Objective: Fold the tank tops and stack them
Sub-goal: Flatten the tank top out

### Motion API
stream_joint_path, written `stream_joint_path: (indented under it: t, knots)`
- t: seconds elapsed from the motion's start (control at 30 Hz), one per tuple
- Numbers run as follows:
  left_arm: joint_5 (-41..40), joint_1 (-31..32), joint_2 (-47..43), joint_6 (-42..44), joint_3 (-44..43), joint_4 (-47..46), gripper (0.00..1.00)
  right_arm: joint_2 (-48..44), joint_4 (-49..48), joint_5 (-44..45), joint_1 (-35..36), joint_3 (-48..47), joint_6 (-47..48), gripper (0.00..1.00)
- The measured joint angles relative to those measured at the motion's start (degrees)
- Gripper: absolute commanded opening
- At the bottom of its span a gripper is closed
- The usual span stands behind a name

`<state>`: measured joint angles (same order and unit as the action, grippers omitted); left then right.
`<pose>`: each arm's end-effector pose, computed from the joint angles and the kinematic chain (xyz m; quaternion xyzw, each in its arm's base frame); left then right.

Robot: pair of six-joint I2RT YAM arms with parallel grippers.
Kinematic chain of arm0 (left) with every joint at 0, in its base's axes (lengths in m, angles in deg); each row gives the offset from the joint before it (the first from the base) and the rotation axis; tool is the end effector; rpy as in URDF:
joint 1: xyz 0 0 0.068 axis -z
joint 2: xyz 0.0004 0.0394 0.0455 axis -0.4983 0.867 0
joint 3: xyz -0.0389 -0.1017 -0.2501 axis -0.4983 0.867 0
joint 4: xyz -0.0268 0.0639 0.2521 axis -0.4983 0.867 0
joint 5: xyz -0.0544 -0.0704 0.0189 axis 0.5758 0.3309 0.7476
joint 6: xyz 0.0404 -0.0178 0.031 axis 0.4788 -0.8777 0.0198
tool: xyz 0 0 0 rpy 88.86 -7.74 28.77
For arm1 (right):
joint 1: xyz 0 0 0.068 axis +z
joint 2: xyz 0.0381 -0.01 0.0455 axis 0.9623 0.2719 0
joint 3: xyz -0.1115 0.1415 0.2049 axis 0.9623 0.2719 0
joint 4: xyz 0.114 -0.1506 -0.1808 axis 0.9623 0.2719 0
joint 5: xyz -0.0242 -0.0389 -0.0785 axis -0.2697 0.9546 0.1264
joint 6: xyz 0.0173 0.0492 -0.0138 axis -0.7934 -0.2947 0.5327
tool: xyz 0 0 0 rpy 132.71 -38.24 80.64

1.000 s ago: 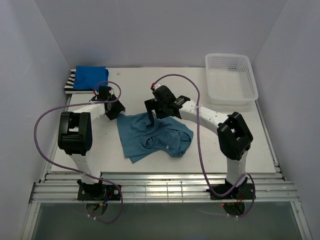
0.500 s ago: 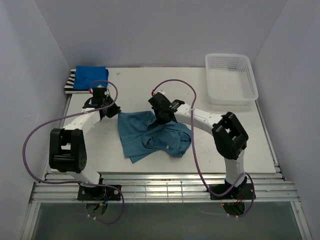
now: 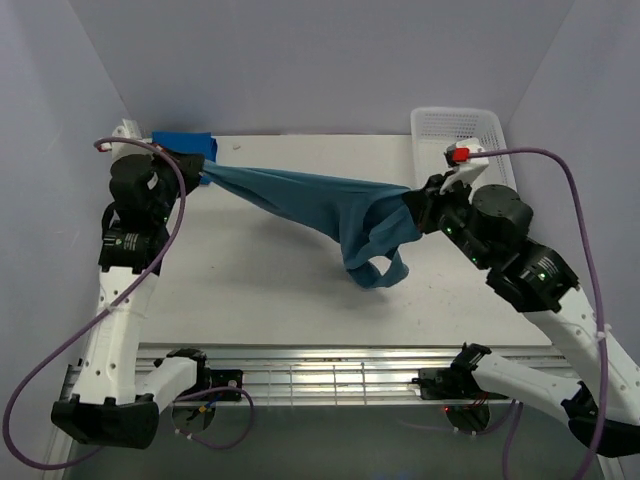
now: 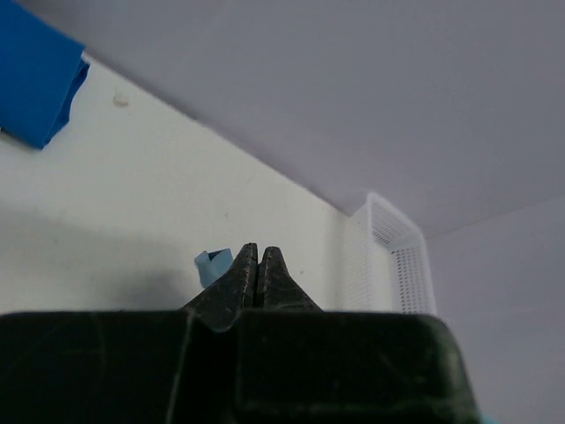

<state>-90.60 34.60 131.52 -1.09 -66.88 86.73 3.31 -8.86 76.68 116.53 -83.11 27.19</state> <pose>0.2263 -0.0172 0.4180 -0.2603 0.7379 -0.2311 0.5782 0.1417 0.1133 0.4527 -0.0957 0.7493 0.1769 0.6309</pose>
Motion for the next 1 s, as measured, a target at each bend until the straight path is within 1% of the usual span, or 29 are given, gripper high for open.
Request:
stream_joint_path:
  t: [0.07, 0.17, 0.37, 0.43, 0.47, 0.53, 0.63, 0.7, 0.77, 0.83, 0.9, 0.93, 0.97, 1.0]
  knots:
    - [-0.17, 0.09, -2.32, 0.42, -4.22, 0.92, 0.0, -3.89, 0.83, -2.27, 0.17, -0.87, 0.92, 0.08]
    - [-0.24, 0.26, -6.32, 1.03, -8.72, 1.42, 0.0, -7.23, 1.77, -6.34, 0.17, -2.78, 1.31, 0.08]
    - [2.03, 0.28, -14.36, 1.44, -11.65, 1.77, 0.0, -11.72, 4.42, -19.45, 0.15, -6.49, 1.09, 0.08]
    - [2.97, 0.28, -15.45, 1.44, -11.93, 1.66, 0.0, -12.24, 4.81, -21.51, 0.15, -7.61, 0.74, 0.08]
    - [3.28, 0.28, -15.43, 1.44, -12.02, 1.57, 0.0, -12.24, 4.96, -21.2, 0.15, -8.11, 0.2, 0.08]
    - [3.34, 0.28, -14.32, 1.42, -11.96, 1.66, 0.0, -11.82, 5.68, -18.95, 0.13, -8.35, -0.79, 0.08]
    - [3.17, 0.28, -10.67, 1.2, -10.36, 1.7, 0.0, -9.09, 7.48, -12.48, 0.15, -8.0, -2.32, 0.08]
    - [2.99, 0.28, -7.13, 0.76, -6.99, 1.33, 0.0, -5.86, 7.65, -8.24, 0.09, -6.91, -3.1, 0.08]
    - [2.93, 0.28, -2.75, 0.22, -2.29, 1.05, 0.0, -0.98, 7.74, -5.77, -0.9, -5.09, -3.63, 0.08]
    - [2.93, 0.28, 2.64, -0.55, 3.69, 0.02, 0.0, 4.52, 7.39, -7.02, -5.18, -3.1, -3.78, 0.08]
    - [2.99, 0.26, 8.72, -1.64, 9.97, -1.11, 0.0, 11.26, 4.81, -12.0, -11.28, -0.04, -3.63, 0.08]
    - [3.06, 0.28, 11.8, -2.21, 13.0, -1.79, 0.0, 15.17, 3.28, -14.19, -14.12, 1.81, -3.54, 0.09]
    - [3.15, 0.28, 14.99, -2.78, 15.8, -2.47, 0.0, 19.63, 2.16, -16.33, -16.24, 3.37, -3.39, 0.14]
    - [3.28, 0.28, 18.23, -3.34, 17.97, -3.19, 0.0, 24.41, 2.03, -18.21, -17.88, 4.17, -3.21, 0.4]
